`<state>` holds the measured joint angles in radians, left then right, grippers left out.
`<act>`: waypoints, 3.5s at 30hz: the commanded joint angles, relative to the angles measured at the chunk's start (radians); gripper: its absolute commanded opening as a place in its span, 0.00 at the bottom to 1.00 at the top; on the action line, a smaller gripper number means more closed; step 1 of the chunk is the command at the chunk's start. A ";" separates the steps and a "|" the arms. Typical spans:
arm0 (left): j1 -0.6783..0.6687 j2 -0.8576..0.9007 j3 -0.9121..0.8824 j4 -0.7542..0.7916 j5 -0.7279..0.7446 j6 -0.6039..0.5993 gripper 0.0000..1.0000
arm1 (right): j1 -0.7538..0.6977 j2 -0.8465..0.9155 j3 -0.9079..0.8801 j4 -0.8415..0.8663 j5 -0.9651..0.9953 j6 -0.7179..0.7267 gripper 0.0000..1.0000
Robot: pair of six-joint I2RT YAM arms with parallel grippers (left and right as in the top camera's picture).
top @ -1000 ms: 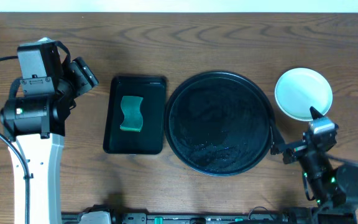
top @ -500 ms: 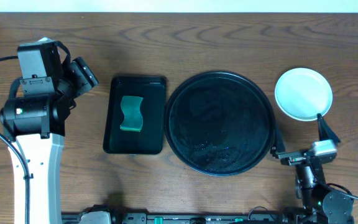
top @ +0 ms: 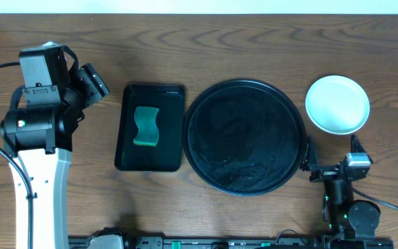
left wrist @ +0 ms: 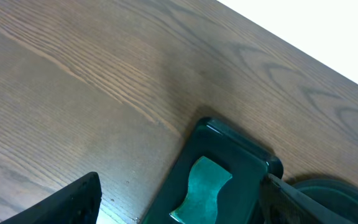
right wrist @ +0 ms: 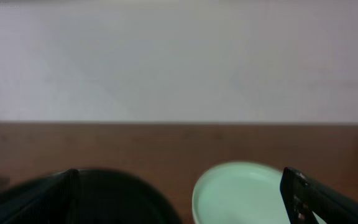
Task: Clean dirty plates on tray and stack at the side
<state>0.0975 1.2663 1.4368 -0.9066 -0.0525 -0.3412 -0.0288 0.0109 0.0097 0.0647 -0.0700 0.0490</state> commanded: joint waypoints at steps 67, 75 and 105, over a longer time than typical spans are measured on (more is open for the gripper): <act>0.004 0.006 0.016 0.002 -0.012 -0.008 0.81 | 0.010 -0.006 -0.005 -0.135 0.010 0.047 0.99; 0.004 -0.074 0.010 -0.009 -0.013 -0.008 0.81 | 0.010 -0.006 -0.005 -0.135 0.010 0.047 0.99; 0.004 -0.725 -0.389 -0.031 -0.013 -0.001 0.81 | 0.010 -0.006 -0.005 -0.135 0.010 0.047 0.99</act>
<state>0.0975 0.6220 1.1278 -0.9554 -0.0555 -0.3405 -0.0284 0.0116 0.0071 -0.0666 -0.0624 0.0875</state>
